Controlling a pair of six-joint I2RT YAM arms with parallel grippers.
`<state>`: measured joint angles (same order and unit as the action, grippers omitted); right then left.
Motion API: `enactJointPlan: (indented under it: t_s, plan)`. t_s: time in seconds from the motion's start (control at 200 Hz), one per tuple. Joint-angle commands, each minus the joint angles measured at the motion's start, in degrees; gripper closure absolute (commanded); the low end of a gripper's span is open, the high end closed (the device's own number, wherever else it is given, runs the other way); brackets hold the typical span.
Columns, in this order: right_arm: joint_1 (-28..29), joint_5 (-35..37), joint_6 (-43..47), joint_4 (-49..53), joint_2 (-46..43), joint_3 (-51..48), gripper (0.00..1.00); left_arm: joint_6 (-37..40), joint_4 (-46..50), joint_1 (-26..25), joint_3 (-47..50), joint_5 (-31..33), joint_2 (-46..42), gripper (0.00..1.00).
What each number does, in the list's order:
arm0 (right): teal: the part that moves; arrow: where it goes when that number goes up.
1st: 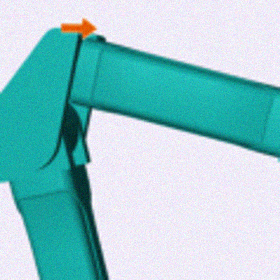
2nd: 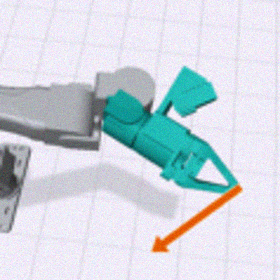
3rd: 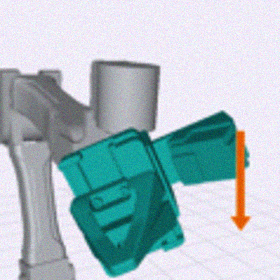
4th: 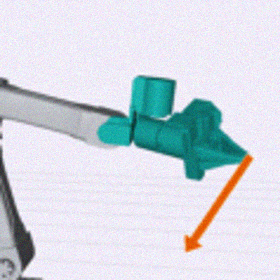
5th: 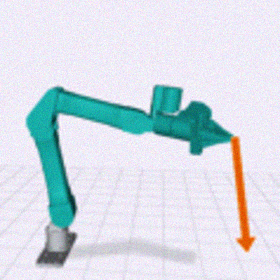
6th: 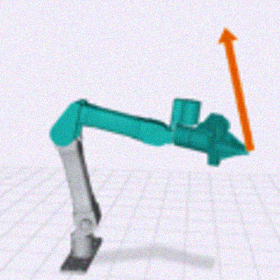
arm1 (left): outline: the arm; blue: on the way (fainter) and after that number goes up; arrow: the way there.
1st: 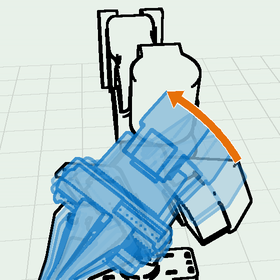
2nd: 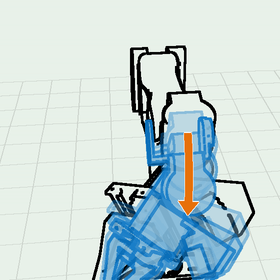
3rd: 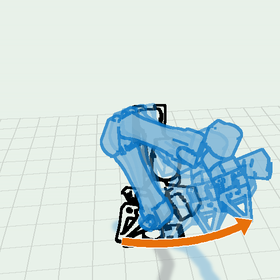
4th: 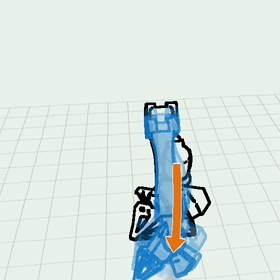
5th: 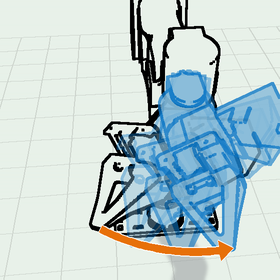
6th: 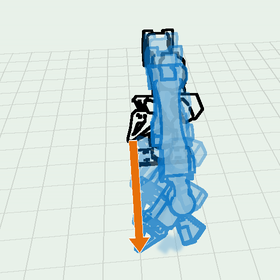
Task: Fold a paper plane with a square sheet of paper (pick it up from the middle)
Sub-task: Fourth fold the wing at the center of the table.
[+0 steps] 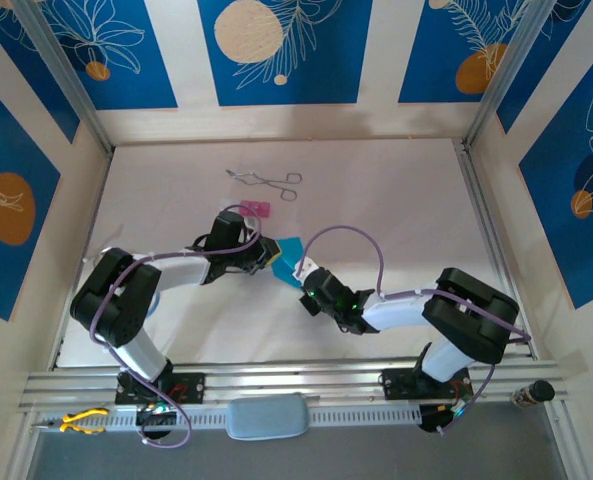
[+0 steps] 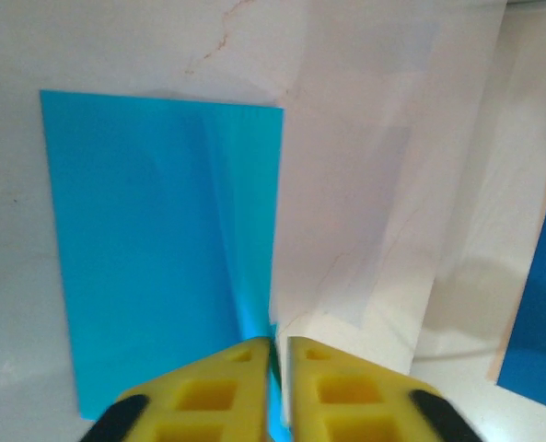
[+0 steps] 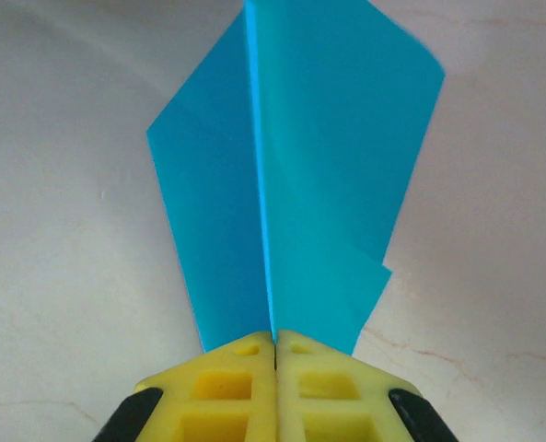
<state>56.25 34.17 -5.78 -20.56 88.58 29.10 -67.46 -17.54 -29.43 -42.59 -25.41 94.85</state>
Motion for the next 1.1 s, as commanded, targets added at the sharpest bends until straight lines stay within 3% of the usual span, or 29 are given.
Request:
enactJointPlan:
  t_s: [0.0, 0.135, 0.495, 1.096]
  plan:
    - [-0.5, -2.5, -3.4, -1.7, 1.4, 0.2, 0.95, 0.2, 2.1, -0.4, -0.6, 0.6, -2.3, 0.79]
    - [-0.9, -3.3, -5.4, -2.5, 2.3, 0.1, 0.95, 0.8, 3.6, -0.2, -0.5, 1.5, -3.2, 0.68]
    - [-3.5, -9.4, -10.3, -4.9, 2.1, -1.5, 0.96, 1.4, 5.2, -0.1, -0.5, 2.6, -4.1, 0.58]
    - [-4.4, -9.3, -9.8, -5.5, -2.5, -2.9, 0.95, 2.8, 8.0, 0.2, -2.5, 2.8, -2.6, 0.48]
